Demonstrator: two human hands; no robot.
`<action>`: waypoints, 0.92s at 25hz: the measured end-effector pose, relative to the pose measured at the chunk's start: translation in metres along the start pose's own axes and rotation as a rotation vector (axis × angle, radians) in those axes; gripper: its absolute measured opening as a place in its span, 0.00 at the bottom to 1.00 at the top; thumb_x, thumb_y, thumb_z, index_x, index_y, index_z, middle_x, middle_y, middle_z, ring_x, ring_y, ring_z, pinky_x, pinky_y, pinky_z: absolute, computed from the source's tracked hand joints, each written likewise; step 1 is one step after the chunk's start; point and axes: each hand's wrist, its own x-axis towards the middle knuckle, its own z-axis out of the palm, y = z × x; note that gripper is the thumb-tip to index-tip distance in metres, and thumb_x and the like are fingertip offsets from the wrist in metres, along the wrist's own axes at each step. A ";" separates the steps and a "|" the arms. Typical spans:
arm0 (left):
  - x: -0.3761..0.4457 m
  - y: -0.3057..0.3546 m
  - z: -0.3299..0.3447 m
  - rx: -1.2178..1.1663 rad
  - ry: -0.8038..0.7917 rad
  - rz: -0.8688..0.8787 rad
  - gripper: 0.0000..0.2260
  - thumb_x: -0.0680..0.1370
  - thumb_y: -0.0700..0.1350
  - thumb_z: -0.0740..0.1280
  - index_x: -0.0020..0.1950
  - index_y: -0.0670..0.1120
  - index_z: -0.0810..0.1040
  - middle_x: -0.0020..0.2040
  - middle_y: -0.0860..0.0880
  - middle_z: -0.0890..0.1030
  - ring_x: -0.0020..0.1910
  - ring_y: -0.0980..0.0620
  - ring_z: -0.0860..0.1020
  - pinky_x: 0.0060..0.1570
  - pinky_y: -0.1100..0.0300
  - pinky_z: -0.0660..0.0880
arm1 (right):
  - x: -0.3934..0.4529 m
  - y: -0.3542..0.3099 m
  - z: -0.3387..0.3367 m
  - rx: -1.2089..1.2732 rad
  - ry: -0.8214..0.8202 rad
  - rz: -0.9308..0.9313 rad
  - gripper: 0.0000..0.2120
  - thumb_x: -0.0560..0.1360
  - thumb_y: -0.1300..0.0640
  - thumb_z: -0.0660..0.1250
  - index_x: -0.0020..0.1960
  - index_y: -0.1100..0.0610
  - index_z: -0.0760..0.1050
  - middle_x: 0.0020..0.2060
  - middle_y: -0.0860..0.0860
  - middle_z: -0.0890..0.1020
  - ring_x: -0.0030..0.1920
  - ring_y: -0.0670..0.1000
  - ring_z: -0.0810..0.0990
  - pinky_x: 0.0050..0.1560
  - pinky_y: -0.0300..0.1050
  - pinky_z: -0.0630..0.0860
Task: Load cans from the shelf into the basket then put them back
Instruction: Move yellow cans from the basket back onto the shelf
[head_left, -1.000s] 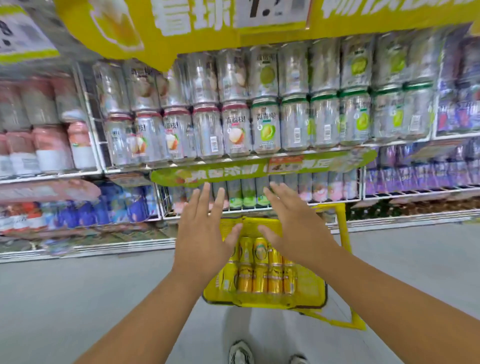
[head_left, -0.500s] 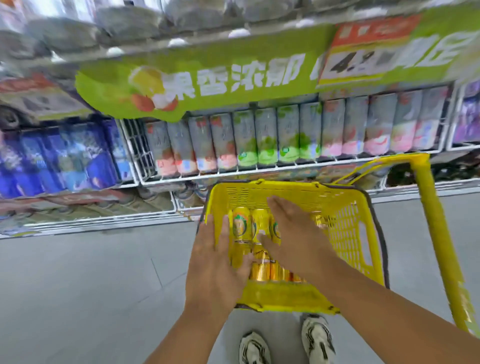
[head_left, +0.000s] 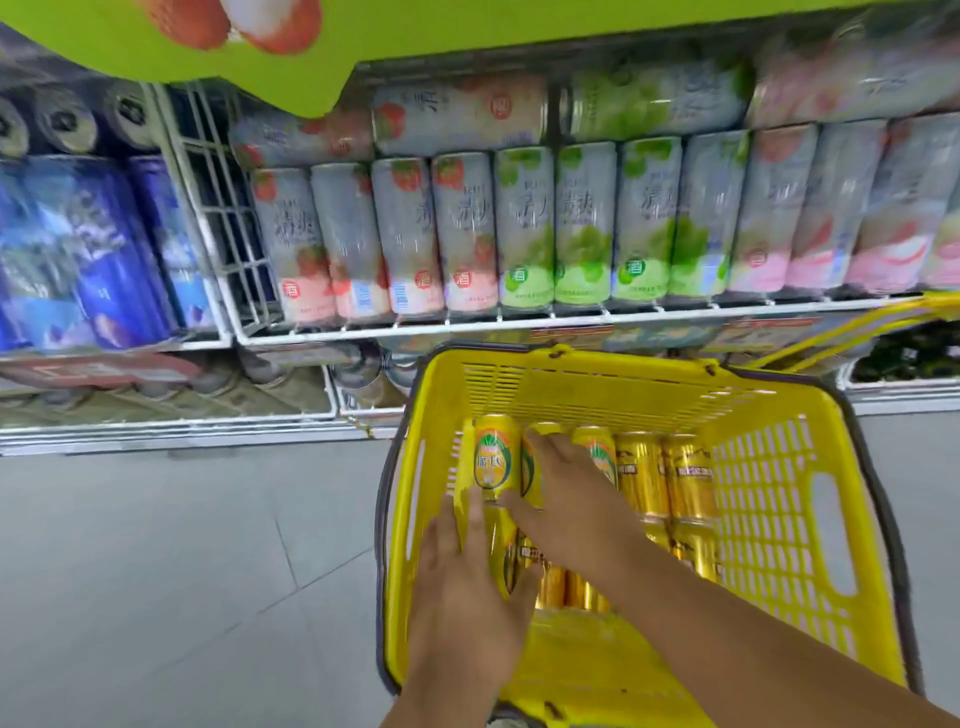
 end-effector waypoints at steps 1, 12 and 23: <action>0.006 -0.001 0.006 -0.007 -0.009 -0.026 0.45 0.76 0.70 0.59 0.81 0.55 0.37 0.82 0.49 0.47 0.81 0.46 0.47 0.77 0.52 0.54 | 0.011 0.001 0.009 0.018 -0.003 0.014 0.38 0.77 0.37 0.63 0.81 0.52 0.55 0.71 0.49 0.68 0.72 0.51 0.66 0.66 0.48 0.72; 0.052 0.001 0.043 -0.090 -0.193 -0.425 0.38 0.78 0.57 0.66 0.79 0.41 0.54 0.71 0.43 0.68 0.70 0.43 0.69 0.66 0.53 0.69 | 0.082 -0.027 0.071 0.070 0.013 0.430 0.23 0.76 0.44 0.68 0.64 0.60 0.73 0.60 0.56 0.74 0.60 0.55 0.77 0.57 0.46 0.75; 0.072 -0.015 0.056 -0.319 -0.219 -0.522 0.13 0.79 0.44 0.66 0.61 0.42 0.73 0.59 0.43 0.81 0.59 0.43 0.79 0.50 0.58 0.73 | 0.092 -0.033 0.099 0.374 -0.018 0.611 0.31 0.65 0.41 0.78 0.60 0.59 0.77 0.55 0.55 0.83 0.53 0.57 0.83 0.48 0.46 0.79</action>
